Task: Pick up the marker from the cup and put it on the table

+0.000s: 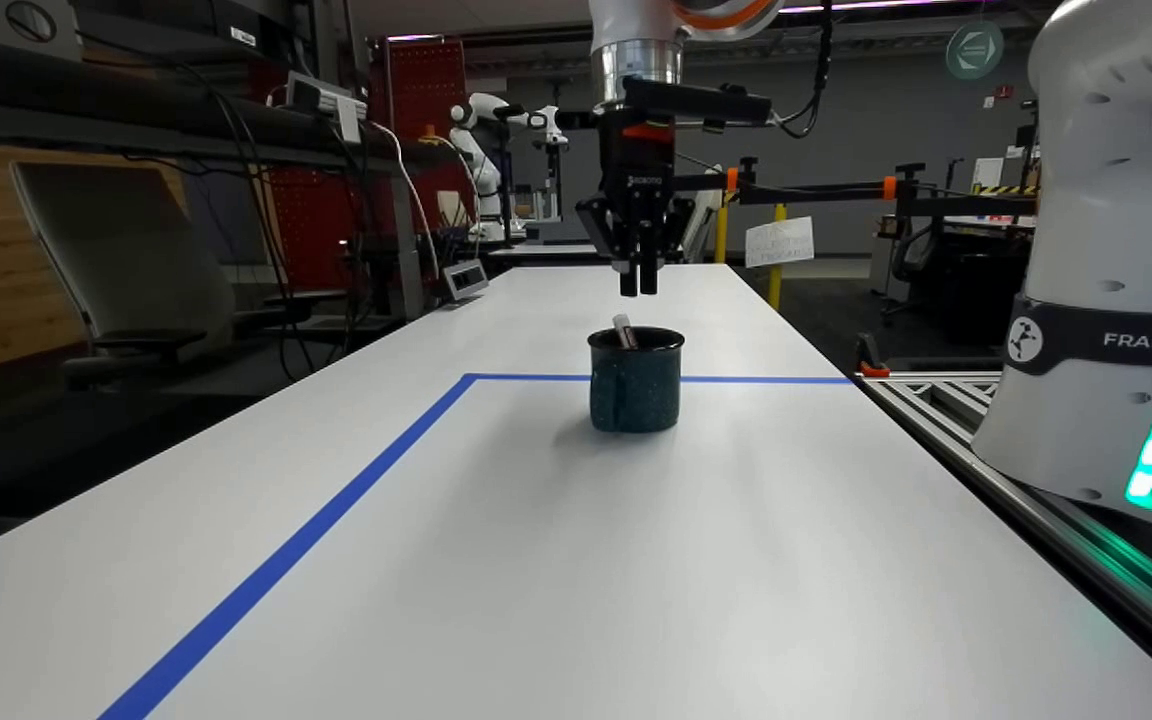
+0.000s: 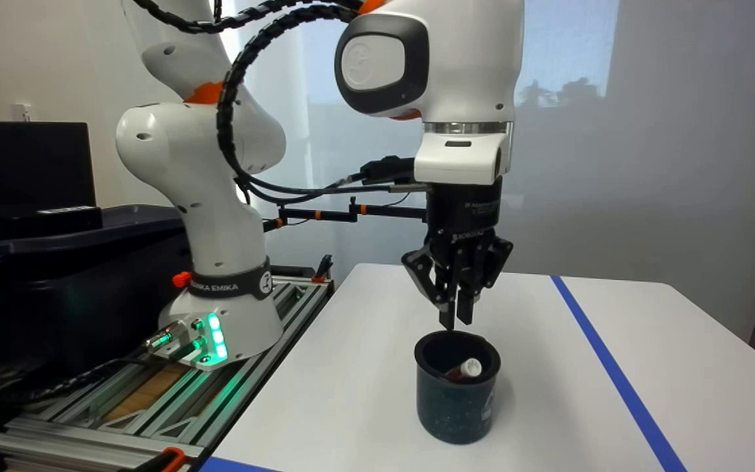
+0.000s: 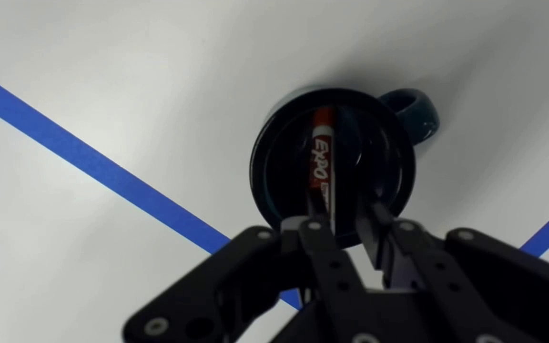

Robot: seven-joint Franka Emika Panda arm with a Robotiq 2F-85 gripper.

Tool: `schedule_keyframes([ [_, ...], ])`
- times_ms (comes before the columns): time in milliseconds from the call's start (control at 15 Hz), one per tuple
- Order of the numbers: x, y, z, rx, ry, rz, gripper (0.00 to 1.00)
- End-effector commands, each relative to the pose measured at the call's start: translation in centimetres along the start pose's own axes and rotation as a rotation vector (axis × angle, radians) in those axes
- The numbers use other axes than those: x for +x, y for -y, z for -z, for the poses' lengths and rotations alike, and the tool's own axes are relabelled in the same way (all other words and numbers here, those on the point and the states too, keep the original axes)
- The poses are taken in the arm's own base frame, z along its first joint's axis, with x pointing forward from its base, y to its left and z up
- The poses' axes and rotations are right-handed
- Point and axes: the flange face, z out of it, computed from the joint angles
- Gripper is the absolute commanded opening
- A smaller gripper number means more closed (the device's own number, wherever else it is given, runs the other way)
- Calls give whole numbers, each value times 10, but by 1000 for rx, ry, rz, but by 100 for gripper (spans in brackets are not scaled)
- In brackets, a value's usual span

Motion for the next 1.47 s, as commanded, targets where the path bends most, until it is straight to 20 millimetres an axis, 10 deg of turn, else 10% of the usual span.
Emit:
schedule_keyframes([
  [0, -6, -9, 13, 14, 21, -2, 50],
  [467, -1, -1, 11, -23, -56, -18, 95],
  [667, 1, 3, 9, -44, -112, -25, 92],
  [1000, 6, 7, 1, -72, -165, -60, 56],
  [1400, 6, 12, -9, -80, -184, -89, 49],
])
